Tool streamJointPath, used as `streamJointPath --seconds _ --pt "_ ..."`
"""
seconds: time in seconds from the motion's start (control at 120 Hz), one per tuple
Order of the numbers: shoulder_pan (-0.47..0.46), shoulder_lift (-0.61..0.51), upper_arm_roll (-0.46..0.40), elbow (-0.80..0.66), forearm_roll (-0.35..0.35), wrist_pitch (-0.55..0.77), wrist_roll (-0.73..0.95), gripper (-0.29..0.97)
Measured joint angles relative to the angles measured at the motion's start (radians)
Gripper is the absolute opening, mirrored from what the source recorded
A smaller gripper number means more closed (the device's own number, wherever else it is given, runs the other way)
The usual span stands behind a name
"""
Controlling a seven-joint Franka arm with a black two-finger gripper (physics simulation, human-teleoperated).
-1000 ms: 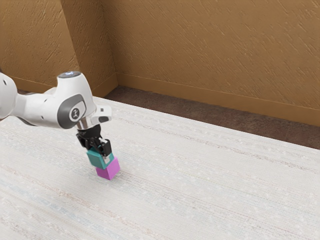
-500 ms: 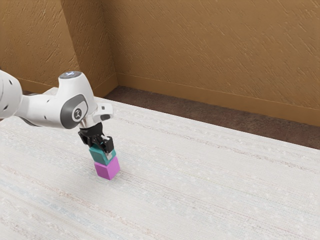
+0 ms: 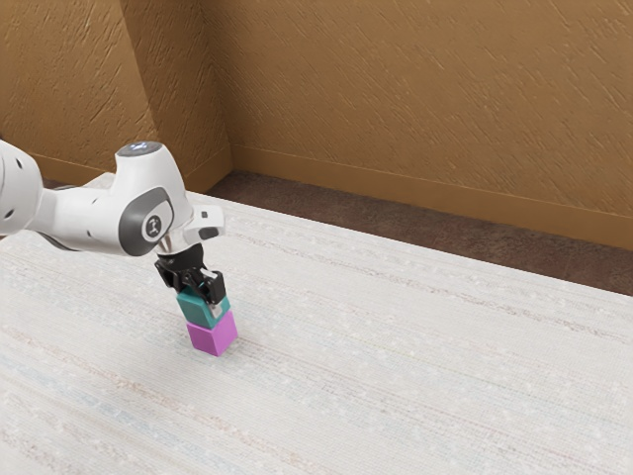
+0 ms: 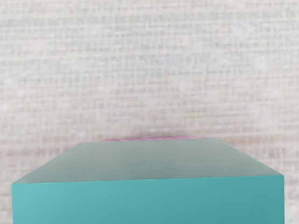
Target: Pick up the blue block with one arm, and put the blue block on the pink block with one arm
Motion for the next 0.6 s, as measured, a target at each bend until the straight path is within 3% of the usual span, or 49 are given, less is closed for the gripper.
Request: streamJointPath --seconds 0.6 --pt "-0.002 0.001 -0.001 -0.003 -0.002 -0.005 -0.003 0.4"
